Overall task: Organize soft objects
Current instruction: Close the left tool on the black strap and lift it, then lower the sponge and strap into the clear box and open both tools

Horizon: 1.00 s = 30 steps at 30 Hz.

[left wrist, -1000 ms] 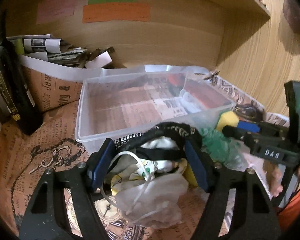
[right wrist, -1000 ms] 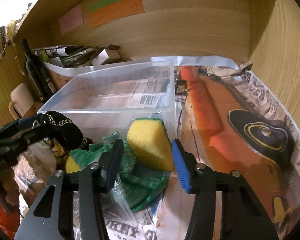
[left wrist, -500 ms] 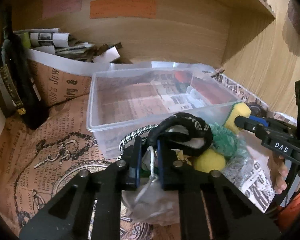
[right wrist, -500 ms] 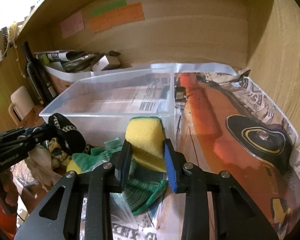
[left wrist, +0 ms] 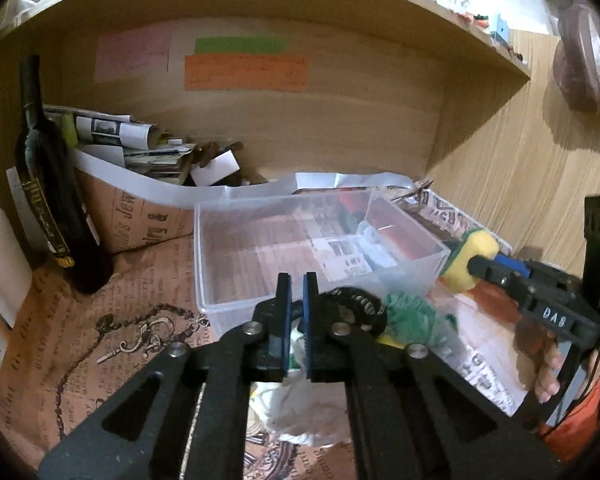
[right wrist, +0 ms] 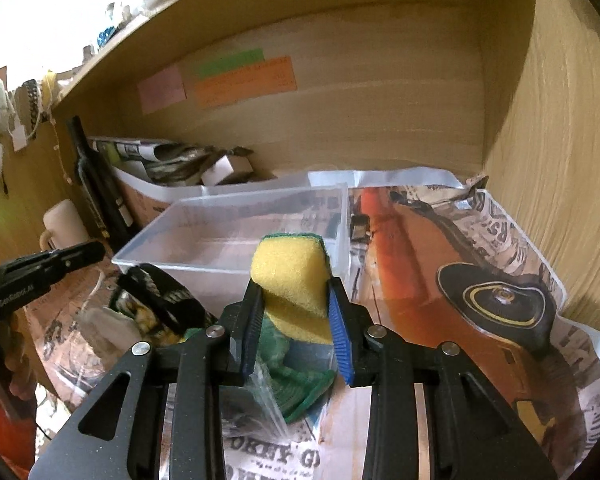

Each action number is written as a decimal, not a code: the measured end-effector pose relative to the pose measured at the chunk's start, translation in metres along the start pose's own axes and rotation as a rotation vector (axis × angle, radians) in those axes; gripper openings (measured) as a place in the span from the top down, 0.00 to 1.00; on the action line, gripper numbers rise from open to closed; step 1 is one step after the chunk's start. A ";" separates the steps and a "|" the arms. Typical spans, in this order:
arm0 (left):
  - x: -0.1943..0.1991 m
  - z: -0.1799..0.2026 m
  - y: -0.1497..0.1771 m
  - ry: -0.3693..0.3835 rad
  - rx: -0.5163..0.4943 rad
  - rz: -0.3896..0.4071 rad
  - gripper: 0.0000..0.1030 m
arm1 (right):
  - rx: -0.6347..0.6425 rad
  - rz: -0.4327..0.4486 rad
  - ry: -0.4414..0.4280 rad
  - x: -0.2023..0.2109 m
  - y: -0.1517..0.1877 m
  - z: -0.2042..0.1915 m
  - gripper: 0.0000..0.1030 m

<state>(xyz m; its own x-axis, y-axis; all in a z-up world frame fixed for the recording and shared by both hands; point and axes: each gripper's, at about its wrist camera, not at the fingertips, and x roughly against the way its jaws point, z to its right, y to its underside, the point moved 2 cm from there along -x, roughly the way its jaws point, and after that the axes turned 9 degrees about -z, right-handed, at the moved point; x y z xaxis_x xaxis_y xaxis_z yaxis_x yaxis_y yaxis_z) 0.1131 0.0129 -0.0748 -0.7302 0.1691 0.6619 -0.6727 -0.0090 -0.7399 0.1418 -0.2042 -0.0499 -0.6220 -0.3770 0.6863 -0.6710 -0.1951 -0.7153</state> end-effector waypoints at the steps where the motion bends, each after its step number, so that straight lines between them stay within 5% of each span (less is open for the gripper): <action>1: -0.002 0.001 -0.002 0.020 -0.005 -0.018 0.78 | -0.003 0.002 -0.008 0.001 0.000 0.000 0.72; 2: -0.006 0.003 -0.004 0.043 -0.012 -0.038 0.71 | -0.004 0.002 -0.015 0.002 0.000 0.000 0.72; 4: -0.015 0.008 -0.004 0.039 -0.024 -0.055 0.36 | -0.006 0.001 -0.020 0.001 -0.001 0.000 0.72; 10: -0.053 0.025 0.005 -0.013 -0.056 -0.119 0.32 | -0.009 0.001 -0.029 0.002 0.001 0.000 0.72; 11: -0.056 0.027 0.006 -0.028 -0.057 -0.114 0.33 | -0.012 -0.001 -0.028 0.002 0.002 0.000 0.72; 16: -0.062 0.032 0.016 -0.086 -0.071 -0.089 0.68 | -0.028 -0.013 -0.031 0.000 0.005 0.003 0.72; 19: -0.060 0.031 0.021 -0.088 -0.075 -0.090 0.78 | -0.026 -0.014 -0.036 -0.001 0.006 0.003 0.71; 30: -0.016 0.016 0.003 -0.034 -0.035 -0.006 0.82 | 0.007 0.000 -0.049 -0.005 -0.007 -0.008 0.71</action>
<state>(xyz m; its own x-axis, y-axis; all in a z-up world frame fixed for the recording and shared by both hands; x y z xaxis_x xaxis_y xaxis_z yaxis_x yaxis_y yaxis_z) 0.1207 -0.0060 -0.0857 -0.7306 0.1350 0.6693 -0.6726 0.0266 -0.7396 0.1462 -0.1937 -0.0469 -0.6012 -0.4211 0.6792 -0.6680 -0.2017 -0.7163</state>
